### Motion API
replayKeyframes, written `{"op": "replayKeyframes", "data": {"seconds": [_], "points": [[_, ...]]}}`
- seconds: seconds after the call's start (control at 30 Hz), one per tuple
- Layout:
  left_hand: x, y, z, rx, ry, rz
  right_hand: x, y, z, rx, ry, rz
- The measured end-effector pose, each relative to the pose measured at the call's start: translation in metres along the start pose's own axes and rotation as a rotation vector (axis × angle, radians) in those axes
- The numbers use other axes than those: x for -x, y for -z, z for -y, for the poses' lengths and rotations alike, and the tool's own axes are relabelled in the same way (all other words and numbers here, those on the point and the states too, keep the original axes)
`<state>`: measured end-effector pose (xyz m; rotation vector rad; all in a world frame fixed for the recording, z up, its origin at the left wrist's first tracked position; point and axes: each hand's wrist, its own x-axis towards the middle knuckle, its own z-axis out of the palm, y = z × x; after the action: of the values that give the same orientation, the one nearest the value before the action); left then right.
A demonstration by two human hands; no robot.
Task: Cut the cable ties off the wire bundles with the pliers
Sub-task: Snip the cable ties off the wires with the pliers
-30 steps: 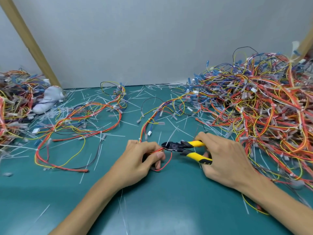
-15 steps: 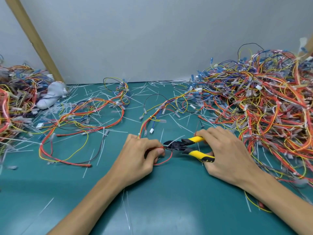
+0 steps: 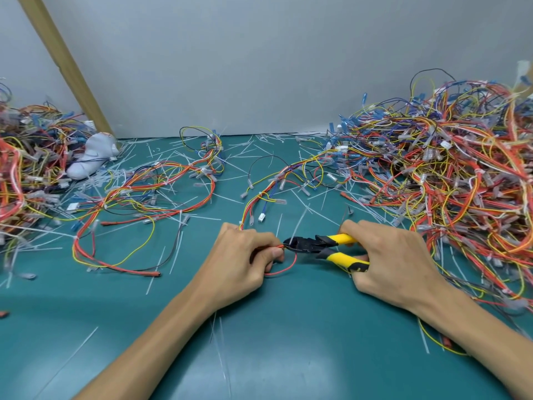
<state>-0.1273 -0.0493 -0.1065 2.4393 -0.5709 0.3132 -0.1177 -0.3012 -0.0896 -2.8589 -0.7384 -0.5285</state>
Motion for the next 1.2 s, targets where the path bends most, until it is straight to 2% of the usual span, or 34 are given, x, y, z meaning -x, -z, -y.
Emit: {"op": "replayKeyframes", "data": {"seconds": [0.17,0.4,0.63,0.83,1.0,1.2], "points": [[0.0,0.001,0.0,0.007,-0.001,-0.006,-0.001,-0.001,-0.002,-0.05,-0.035,0.044],[0.0,-0.001,-0.001,-0.046,-0.005,-0.034,-0.013,0.005,-0.012,-0.295,-0.067,0.233],[0.001,0.0,-0.004,-0.044,-0.012,-0.026,-0.014,0.008,-0.015,-0.346,-0.055,0.264],[0.001,0.001,-0.005,-0.065,-0.019,-0.009,0.0,0.001,-0.009,-0.215,-0.083,0.14],[0.002,0.001,-0.004,-0.08,-0.027,-0.012,0.0,-0.002,-0.006,-0.073,0.023,0.033],[0.002,0.003,-0.005,-0.063,-0.022,-0.013,-0.001,0.001,-0.004,0.005,0.034,-0.072]]}}
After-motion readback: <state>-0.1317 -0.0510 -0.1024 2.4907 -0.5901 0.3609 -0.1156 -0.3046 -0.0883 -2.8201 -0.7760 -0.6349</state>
